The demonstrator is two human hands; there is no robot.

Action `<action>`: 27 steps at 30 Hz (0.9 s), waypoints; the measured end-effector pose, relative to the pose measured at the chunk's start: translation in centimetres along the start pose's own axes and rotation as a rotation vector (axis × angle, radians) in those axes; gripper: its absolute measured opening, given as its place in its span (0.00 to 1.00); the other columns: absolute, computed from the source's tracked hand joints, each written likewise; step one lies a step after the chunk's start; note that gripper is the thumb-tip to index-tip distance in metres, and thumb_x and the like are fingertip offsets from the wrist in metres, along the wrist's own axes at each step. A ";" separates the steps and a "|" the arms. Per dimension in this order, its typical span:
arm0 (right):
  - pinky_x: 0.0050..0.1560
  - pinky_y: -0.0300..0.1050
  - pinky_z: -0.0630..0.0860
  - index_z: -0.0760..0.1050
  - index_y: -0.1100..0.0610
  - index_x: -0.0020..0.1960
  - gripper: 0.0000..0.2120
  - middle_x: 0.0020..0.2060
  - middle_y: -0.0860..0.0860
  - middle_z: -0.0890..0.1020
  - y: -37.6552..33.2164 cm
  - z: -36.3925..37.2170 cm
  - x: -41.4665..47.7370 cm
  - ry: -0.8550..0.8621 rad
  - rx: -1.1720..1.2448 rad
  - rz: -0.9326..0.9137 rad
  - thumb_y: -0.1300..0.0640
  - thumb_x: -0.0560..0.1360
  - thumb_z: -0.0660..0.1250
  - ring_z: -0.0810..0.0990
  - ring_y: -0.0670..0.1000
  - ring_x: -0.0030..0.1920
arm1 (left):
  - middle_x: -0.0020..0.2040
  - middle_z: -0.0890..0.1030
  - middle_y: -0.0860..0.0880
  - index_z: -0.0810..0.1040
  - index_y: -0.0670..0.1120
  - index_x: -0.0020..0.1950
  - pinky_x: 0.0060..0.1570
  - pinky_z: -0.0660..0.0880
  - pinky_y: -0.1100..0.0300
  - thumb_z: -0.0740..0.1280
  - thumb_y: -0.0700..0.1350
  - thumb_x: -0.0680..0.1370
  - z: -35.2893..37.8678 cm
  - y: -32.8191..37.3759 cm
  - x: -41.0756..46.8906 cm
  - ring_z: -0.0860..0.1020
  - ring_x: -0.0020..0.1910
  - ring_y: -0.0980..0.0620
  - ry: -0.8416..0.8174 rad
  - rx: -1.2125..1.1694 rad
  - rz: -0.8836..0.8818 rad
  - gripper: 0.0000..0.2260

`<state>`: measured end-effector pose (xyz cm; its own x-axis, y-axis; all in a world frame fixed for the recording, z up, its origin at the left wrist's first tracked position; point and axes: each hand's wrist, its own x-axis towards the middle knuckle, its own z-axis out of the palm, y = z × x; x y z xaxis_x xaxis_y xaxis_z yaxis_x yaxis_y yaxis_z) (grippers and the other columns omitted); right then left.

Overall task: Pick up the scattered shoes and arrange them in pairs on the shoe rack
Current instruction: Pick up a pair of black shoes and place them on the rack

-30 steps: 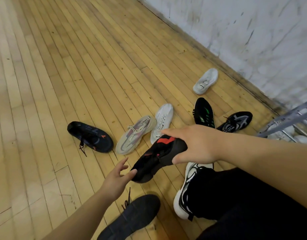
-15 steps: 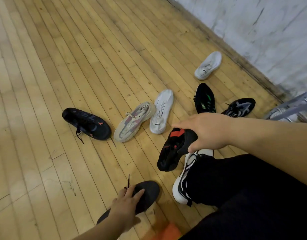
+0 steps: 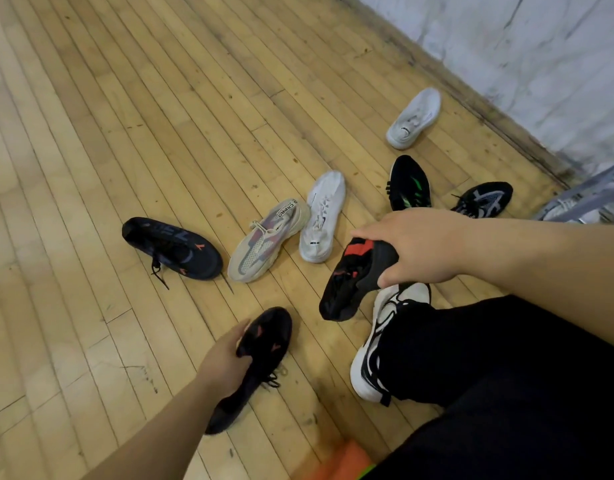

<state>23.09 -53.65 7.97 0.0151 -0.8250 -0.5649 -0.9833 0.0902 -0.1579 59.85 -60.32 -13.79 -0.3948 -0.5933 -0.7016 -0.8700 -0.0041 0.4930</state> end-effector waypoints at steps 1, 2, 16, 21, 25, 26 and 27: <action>0.64 0.52 0.74 0.55 0.41 0.81 0.43 0.60 0.47 0.78 0.0 0.0 0.0 0.004 -0.009 0.006 0.35 0.73 0.70 0.76 0.52 0.62 | 0.74 0.73 0.53 0.58 0.62 0.81 0.67 0.73 0.51 0.68 0.41 0.78 -0.1 -0.4 0.0 0.75 0.69 0.48 0.011 -0.016 -0.029 0.36; 0.64 0.52 0.74 0.54 0.42 0.81 0.43 0.61 0.47 0.78 0.0 0.1 0.0 0.002 -0.014 0.006 0.35 0.73 0.70 0.76 0.52 0.62 | 0.73 0.74 0.54 0.58 0.62 0.81 0.66 0.74 0.51 0.69 0.42 0.78 -0.1 -0.9 0.0 0.76 0.67 0.49 0.000 -0.021 -0.049 0.35; 0.65 0.52 0.74 0.54 0.41 0.82 0.43 0.64 0.47 0.77 -0.9 -0.6 -0.6 -0.059 -0.004 -0.007 0.36 0.73 0.71 0.76 0.52 0.64 | 0.57 0.79 0.57 0.65 0.60 0.77 0.54 0.74 0.57 0.71 0.42 0.79 0.4 1.2 -1.6 0.79 0.56 0.51 0.026 -0.097 0.010 0.30; 0.56 0.46 0.72 0.59 0.42 0.80 0.41 0.59 0.44 0.77 -1.0 -4.4 -2.1 -0.034 -0.012 0.051 0.37 0.72 0.72 0.76 0.50 0.58 | 0.77 0.69 0.50 0.61 0.60 0.80 0.54 0.73 0.63 0.72 0.57 0.78 -1.3 10.7 -1.7 0.71 0.72 0.48 0.032 -0.343 0.159 0.33; 0.60 0.44 0.73 0.63 0.38 0.78 0.40 0.65 0.42 0.77 0.8 -8.9 -6.8 0.061 0.191 0.198 0.39 0.70 0.76 0.76 0.47 0.60 | 0.77 0.66 0.61 0.61 0.67 0.78 0.73 0.63 0.53 0.71 0.67 0.72 -3.4 22.7 -2.3 0.65 0.74 0.60 -0.052 -0.374 0.558 0.37; 0.62 0.45 0.73 0.64 0.37 0.77 0.39 0.65 0.41 0.76 1.5 -10.0 -8.4 0.104 0.241 0.236 0.40 0.70 0.76 0.76 0.47 0.60 | 0.75 0.69 0.62 0.62 0.68 0.77 0.72 0.64 0.56 0.71 0.67 0.72 -3.8 25.7 -2.6 0.66 0.72 0.64 -0.098 -0.364 0.634 0.36; 0.64 0.46 0.73 0.65 0.37 0.76 0.38 0.65 0.40 0.76 2.4 -10.8 -10.1 0.150 0.282 0.278 0.40 0.69 0.76 0.76 0.46 0.61 | 0.71 0.71 0.65 0.63 0.70 0.75 0.70 0.66 0.60 0.71 0.66 0.72 -4.1 28.6 -3.0 0.69 0.70 0.68 -0.150 -0.350 0.706 0.34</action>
<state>18.60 -51.12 22.07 -0.2905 -0.8182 -0.4961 -0.8580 0.4523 -0.2435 37.37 -61.98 4.49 -0.8747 -0.4353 -0.2131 -0.2664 0.0646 0.9617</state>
